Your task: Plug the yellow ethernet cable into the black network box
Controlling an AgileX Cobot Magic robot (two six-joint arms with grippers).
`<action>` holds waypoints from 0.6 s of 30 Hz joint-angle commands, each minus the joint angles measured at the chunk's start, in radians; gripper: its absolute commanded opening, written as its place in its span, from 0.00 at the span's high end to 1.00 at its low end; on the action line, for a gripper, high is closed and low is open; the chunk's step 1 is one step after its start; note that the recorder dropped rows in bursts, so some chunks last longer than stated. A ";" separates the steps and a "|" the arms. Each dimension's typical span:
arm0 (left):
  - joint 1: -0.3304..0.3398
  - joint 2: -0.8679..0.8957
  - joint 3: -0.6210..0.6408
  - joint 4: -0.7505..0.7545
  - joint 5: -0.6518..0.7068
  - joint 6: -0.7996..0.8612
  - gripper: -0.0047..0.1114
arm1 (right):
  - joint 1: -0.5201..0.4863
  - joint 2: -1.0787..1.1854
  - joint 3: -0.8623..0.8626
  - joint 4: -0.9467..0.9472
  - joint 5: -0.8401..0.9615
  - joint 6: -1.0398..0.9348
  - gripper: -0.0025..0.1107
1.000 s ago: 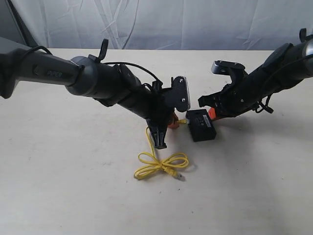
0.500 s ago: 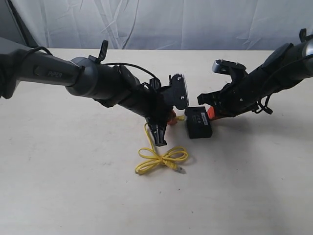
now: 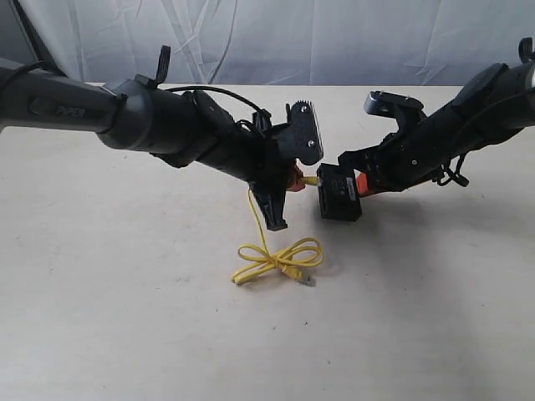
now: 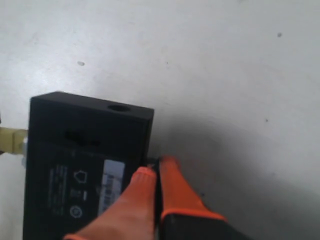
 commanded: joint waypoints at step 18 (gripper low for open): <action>-0.018 0.021 -0.015 -0.047 0.024 -0.008 0.68 | 0.038 -0.017 0.001 0.041 0.095 -0.008 0.98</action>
